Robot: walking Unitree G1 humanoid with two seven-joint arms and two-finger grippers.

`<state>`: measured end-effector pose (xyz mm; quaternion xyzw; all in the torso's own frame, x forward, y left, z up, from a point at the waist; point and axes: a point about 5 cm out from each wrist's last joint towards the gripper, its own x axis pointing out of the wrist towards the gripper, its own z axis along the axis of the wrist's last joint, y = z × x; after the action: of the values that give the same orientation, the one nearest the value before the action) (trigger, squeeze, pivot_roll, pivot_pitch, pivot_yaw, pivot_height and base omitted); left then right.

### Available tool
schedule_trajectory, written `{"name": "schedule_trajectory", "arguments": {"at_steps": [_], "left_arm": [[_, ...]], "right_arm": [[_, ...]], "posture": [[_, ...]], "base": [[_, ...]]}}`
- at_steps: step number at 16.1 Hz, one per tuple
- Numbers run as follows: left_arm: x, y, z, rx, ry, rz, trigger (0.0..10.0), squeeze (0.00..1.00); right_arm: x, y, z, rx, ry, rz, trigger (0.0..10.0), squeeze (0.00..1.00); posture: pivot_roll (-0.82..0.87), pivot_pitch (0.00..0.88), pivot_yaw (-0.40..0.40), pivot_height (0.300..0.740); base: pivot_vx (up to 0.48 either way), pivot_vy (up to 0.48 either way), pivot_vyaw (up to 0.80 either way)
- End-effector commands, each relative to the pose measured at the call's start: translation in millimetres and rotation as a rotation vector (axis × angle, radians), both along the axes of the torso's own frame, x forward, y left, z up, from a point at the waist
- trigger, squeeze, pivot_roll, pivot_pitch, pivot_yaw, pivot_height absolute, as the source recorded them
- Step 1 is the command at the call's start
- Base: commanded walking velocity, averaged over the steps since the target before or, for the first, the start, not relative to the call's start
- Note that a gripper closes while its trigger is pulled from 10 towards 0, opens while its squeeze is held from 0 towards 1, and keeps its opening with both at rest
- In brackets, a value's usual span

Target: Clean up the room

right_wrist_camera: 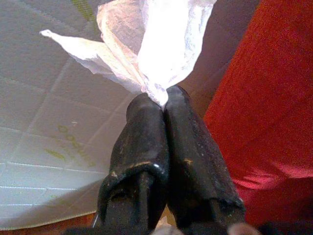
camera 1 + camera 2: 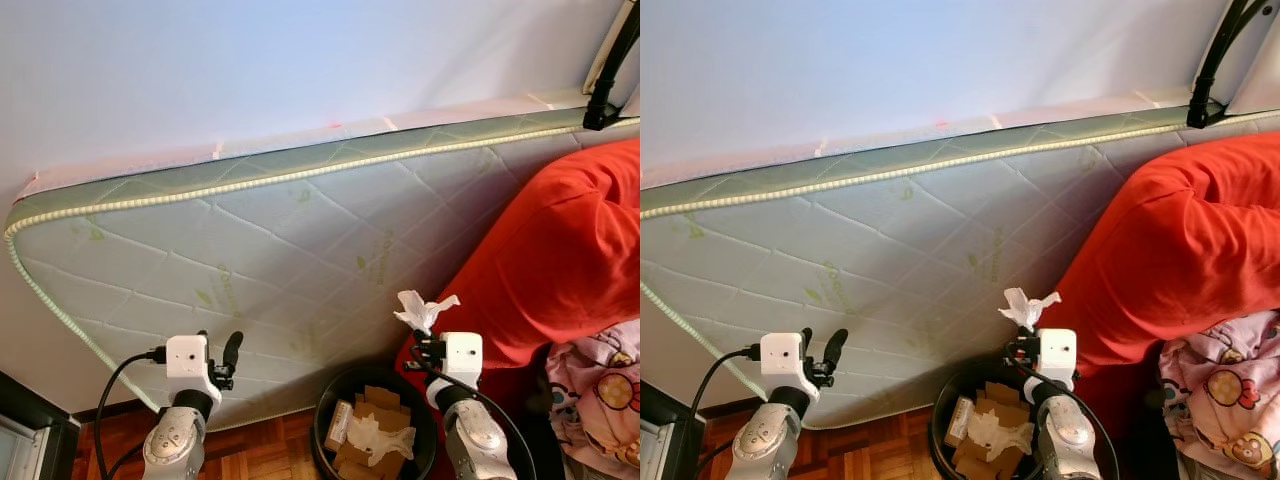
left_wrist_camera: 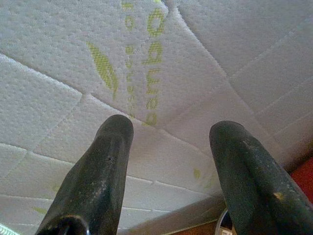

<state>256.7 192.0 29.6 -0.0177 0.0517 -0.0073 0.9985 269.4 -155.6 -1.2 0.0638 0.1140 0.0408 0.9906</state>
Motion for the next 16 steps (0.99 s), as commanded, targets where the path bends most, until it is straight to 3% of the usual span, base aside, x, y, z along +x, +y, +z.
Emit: {"name": "schedule_trajectory", "arguments": {"at_steps": [1,4,6,12,14,16], "left_arm": [[0.9,0.6,2.1,-0.001,-0.002,0.005,10.0,0.0],[1.0,0.3,2.7,-0.003,0.003,0.0,10.0,0.0],[1.7,0.5,3.3,-0.004,0.002,0.0,10.0,0.0],[2.6,-0.6,3.4,-0.015,0.011,-0.001,10.0,0.0],[2.6,0.1,3.5,-0.016,0.012,0.003,10.0,0.0],[2.7,1.2,4.2,-0.02,0.011,0.009,10.0,0.0]], "right_arm": [[-1.9,-0.2,-0.4,0.0,-0.006,-0.002,10.0,0.0],[-0.7,2.9,-3.5,-0.018,0.037,0.017,10.0,0.0],[-0.6,2.7,-1.1,-0.011,0.01,0.013,10.0,0.0],[-1.0,0.6,-3.6,-0.022,0.039,0.016,10.0,0.0],[-1.5,3.0,-8.4,-0.032,0.089,0.037,10.0,0.0],[-1.9,4.2,-6.0,-0.011,0.054,0.037,10.0,0.0]], "posture": [[0.03,0.022,0.005,0.71],[0.03,0.014,0.008,0.7],[0.03,0.014,0.008,0.685],[0.03,0.039,0.005,0.685],[0.03,0.041,0.004,0.665],[0.04,0.046,0.004,0.646]], "base": [[0.0,0.0,0.0],[0.0,0.0,0.0],[0.0,0.0,0.0],[0.0,0.0,0.0],[0.0,0.0,0.0],[0.0,0.0,0.0]]}}
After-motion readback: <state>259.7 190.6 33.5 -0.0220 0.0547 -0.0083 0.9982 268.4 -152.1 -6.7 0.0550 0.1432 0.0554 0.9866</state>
